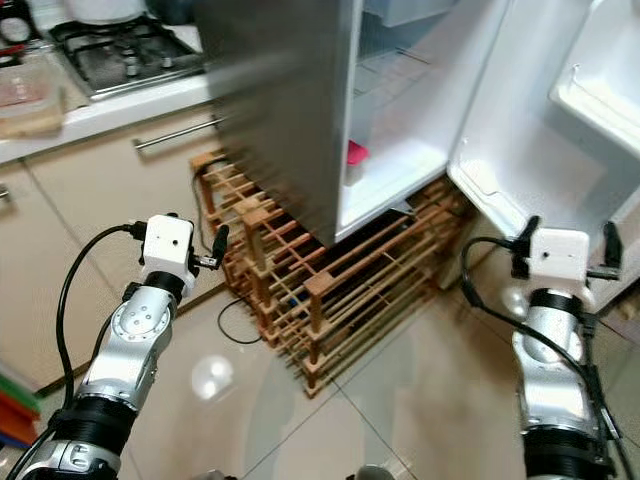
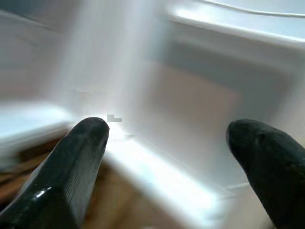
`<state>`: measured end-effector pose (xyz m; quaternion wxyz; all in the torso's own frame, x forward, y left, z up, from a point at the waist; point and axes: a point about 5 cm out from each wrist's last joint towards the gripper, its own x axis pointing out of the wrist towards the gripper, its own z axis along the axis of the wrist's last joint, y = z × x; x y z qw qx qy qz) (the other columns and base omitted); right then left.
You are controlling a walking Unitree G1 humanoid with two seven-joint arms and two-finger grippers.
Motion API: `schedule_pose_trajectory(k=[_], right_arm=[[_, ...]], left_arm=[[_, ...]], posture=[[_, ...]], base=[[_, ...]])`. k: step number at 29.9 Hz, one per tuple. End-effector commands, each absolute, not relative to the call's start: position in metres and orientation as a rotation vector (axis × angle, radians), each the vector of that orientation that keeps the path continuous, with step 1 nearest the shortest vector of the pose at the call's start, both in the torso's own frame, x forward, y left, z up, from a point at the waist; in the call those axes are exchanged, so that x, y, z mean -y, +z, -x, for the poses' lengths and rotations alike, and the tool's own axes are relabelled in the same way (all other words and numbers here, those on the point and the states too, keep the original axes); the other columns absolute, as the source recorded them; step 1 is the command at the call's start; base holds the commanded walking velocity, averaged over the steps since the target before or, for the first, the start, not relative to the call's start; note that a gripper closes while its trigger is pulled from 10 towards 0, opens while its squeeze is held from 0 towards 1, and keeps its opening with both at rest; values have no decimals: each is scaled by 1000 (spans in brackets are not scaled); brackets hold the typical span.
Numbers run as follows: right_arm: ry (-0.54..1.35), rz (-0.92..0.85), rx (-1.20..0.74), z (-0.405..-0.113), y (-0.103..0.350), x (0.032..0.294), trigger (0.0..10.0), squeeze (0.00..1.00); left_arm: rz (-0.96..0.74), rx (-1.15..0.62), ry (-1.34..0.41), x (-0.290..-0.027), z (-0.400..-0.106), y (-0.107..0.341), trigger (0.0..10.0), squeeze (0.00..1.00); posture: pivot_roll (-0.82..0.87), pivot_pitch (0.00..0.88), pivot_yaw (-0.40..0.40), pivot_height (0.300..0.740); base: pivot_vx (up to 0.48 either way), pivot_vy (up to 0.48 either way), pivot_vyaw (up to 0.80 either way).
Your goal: Restocking fridge
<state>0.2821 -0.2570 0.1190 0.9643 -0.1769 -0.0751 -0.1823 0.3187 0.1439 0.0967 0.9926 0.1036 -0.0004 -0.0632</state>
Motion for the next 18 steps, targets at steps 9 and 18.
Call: schedule_pose_trajectory(k=[9,18], right_arm=[[-60,158,94,-288,99,177,10000,0],[8,26,80,-294,98,156,10000,0]], left_arm=[[-176,30,-106,-143,-329,110,10000,0],[-90,93,-64,-141,-331,126,10000,0]], posture=[[-135,0,22,727],[-136,0,22,727]], base=[[0,0,456],[0,0,667]])
